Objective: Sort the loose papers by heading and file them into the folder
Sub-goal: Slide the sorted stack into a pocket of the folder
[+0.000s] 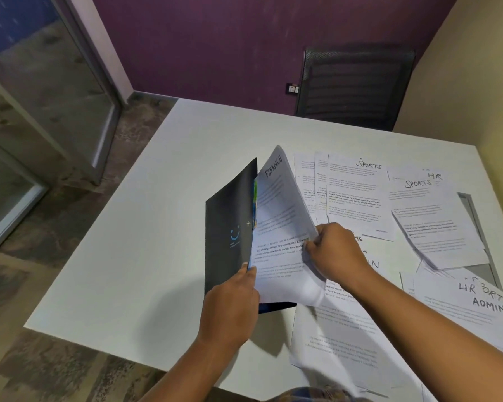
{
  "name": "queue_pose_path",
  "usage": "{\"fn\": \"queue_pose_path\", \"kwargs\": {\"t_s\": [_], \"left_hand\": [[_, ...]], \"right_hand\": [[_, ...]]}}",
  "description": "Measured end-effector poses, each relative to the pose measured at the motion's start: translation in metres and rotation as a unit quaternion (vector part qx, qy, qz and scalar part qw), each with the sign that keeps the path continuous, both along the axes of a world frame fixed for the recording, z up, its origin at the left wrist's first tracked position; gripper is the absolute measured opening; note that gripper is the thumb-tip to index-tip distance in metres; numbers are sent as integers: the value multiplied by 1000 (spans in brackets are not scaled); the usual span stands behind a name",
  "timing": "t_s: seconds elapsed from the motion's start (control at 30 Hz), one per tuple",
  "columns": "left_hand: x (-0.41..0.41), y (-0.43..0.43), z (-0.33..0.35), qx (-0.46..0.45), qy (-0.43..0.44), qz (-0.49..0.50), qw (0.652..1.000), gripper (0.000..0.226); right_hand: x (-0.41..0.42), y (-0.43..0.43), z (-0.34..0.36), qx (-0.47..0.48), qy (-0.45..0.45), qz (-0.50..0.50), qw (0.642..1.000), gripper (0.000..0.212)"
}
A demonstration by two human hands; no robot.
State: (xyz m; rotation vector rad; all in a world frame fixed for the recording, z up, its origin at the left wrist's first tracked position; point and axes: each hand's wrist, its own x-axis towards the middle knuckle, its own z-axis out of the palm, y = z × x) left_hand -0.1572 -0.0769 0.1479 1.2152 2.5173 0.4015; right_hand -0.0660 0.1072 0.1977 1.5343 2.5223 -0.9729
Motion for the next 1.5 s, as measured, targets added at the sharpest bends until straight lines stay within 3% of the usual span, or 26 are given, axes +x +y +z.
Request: {"fn": "queue_pose_path", "kwargs": {"t_s": [0.1, 0.27, 0.37, 0.47, 0.57, 0.73, 1.03, 1.17, 1.27, 1.5], "left_hand": [[0, 0, 2, 0, 1, -7, 1000, 48], [2, 0, 5, -4, 12, -19, 1000, 52], [4, 2, 8, -5, 17, -19, 1000, 52], [3, 1, 8, -6, 22, -23, 999, 52], [2, 1, 6, -14, 23, -22, 999, 52], [7, 13, -1, -98, 2, -50, 994, 56], [18, 37, -57, -218, 31, -151, 964, 61], [26, 38, -75, -210, 74, -219, 950, 72], [25, 30, -92, -182, 91, -207, 957, 80], [10, 14, -127, -163, 124, -238, 949, 51]], "right_hand": [[-11, 0, 0, -23, 8, 33, 999, 11], [-19, -6, -13, -52, 75, 6, 996, 52], [-15, -12, -24, -40, 120, -28, 992, 43], [-17, -17, -31, -33, 98, 3, 995, 31], [-16, -19, -34, -18, 93, 26, 995, 33], [6, -14, -35, 24, 91, -6, 996, 18], [97, -2, -63, -51, 42, -16, 998, 8], [147, 1, -75, -60, 10, -33, 998, 8], [182, -4, -82, -65, -13, -53, 996, 8], [242, -14, -86, -81, -44, -116, 989, 12]]}}
